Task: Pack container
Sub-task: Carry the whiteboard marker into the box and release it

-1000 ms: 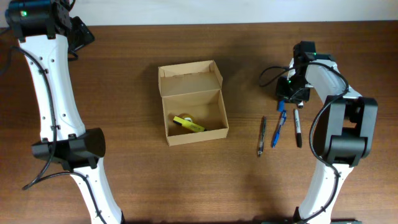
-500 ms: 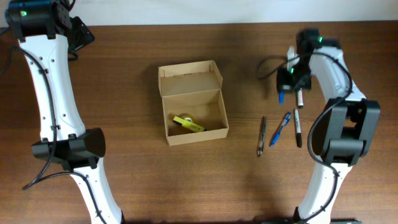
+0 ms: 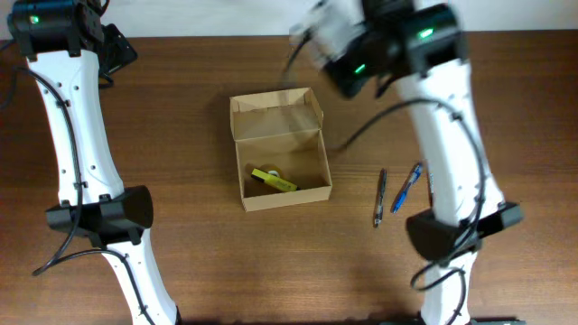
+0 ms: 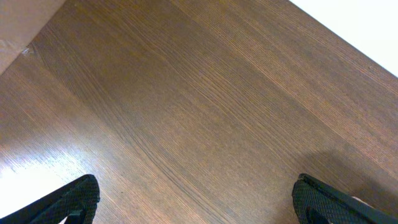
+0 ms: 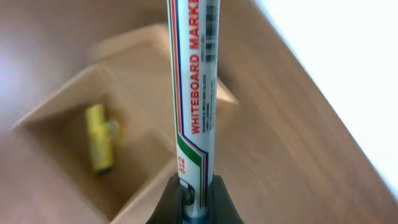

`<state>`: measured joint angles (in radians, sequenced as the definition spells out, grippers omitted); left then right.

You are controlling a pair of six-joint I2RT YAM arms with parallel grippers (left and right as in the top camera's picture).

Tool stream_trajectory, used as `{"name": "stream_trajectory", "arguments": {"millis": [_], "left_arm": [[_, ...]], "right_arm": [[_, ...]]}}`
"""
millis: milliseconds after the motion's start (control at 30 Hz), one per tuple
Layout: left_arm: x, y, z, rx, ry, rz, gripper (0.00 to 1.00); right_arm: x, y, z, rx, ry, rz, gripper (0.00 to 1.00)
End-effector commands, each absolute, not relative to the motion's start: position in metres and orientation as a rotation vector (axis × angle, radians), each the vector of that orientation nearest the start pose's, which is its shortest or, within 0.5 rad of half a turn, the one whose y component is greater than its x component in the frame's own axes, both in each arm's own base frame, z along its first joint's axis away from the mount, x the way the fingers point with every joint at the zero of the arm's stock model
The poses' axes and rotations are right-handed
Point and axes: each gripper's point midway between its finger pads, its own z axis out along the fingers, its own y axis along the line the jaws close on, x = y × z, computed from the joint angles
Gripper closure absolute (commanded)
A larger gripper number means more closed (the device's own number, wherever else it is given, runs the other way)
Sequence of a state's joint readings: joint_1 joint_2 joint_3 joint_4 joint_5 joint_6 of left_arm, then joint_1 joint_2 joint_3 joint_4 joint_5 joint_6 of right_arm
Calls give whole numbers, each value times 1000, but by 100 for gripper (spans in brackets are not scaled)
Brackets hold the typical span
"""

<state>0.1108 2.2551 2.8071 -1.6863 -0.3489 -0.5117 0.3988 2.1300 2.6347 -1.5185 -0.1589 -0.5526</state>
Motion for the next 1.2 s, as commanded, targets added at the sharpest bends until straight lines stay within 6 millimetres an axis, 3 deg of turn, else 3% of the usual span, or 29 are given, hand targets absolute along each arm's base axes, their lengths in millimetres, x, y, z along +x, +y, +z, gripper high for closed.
{"name": "stream_trajectory", "arguments": {"millis": [0, 167, 500, 633, 833, 1033, 1100, 1167], "left_arm": [[448, 112, 302, -890, 2431, 341, 0], [448, 112, 302, -890, 2431, 341, 0], [448, 112, 302, -890, 2431, 341, 0], [448, 112, 302, -890, 2431, 341, 0], [448, 112, 302, -890, 2431, 341, 0], [448, 112, 302, -890, 2431, 341, 0], [448, 112, 302, -890, 2431, 341, 0], [448, 112, 302, -890, 2431, 341, 0]], "right_arm": [[394, 247, 276, -1738, 2036, 77, 96], [371, 266, 231, -1978, 2016, 75, 96], [352, 255, 120, -2148, 2176, 151, 96], [346, 252, 84, -2174, 2208, 177, 96], [335, 253, 48, -2192, 2244, 250, 96], [332, 255, 37, -2170, 2286, 290, 96], [334, 257, 37, -2144, 2302, 286, 82], [336, 255, 38, -2123, 2327, 269, 59]]}}
